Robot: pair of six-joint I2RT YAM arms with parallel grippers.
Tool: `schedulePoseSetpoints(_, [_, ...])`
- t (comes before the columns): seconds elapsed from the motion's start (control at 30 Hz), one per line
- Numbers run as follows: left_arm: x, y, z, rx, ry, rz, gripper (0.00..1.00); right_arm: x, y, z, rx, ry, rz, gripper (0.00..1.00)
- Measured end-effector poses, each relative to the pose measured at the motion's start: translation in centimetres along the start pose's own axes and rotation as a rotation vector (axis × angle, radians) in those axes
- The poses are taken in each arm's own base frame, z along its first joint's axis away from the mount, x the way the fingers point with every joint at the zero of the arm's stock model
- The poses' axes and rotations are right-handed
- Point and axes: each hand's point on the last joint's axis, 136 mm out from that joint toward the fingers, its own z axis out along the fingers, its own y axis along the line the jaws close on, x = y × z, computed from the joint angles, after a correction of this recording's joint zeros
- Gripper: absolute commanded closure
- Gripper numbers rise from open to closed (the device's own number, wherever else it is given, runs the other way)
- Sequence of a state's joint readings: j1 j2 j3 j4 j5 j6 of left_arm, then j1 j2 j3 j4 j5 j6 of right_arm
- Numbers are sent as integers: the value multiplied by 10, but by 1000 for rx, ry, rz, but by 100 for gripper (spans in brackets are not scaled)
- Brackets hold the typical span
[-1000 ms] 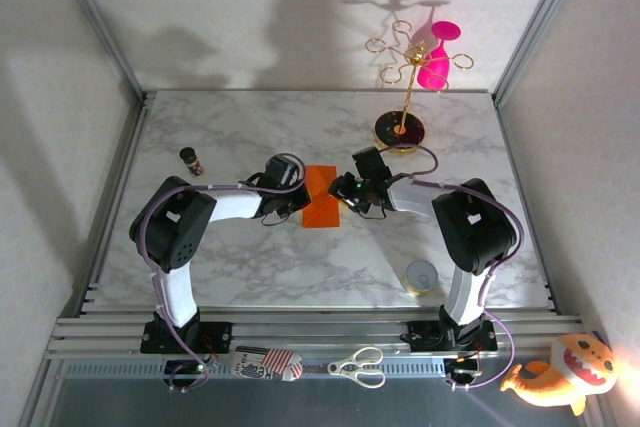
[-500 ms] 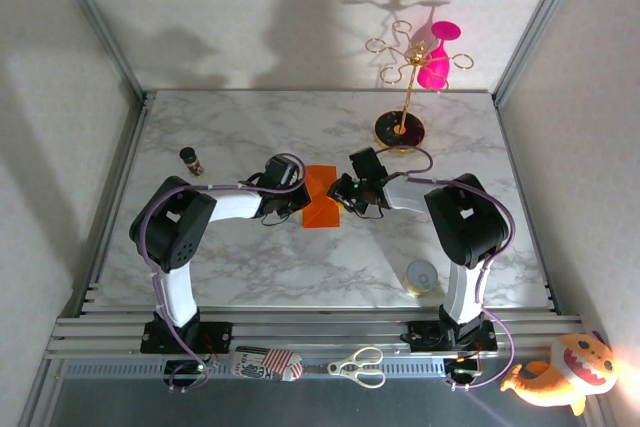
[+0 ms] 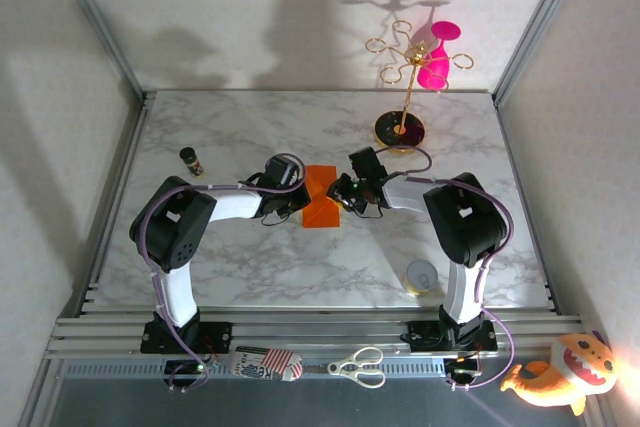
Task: Fold a paper plane with a square sheet of paper (pick it up from the middle)
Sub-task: Pick up the paper from the center of the table.
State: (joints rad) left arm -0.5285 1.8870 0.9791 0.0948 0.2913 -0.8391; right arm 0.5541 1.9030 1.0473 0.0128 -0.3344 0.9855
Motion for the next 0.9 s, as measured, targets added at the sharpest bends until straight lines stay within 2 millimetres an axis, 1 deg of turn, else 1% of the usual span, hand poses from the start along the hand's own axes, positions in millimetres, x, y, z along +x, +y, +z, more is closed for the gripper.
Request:
schedulePoseSetpoints(0.27, [0, 0, 0, 0, 0, 0, 100, 4, 10, 3, -57, 30, -11, 75])
schedulePoseSetpoints(0.47, [0, 0, 0, 0, 0, 0, 100, 4, 19, 3, -107, 36, -28, 79])
schedulePoseSetpoints(0.67, [0, 0, 0, 0, 0, 0, 100, 4, 16, 10, -108, 42, -28, 82])
schedulePoseSetpoints(0.77, [0, 0, 0, 1, 1, 0, 99, 6, 13, 13, -104, 53, -24, 88])
schedulePoseSetpoints(0.9, [0, -1, -1, 0, 7, -3, 93, 6, 13, 14, -110, 55, -30, 98])
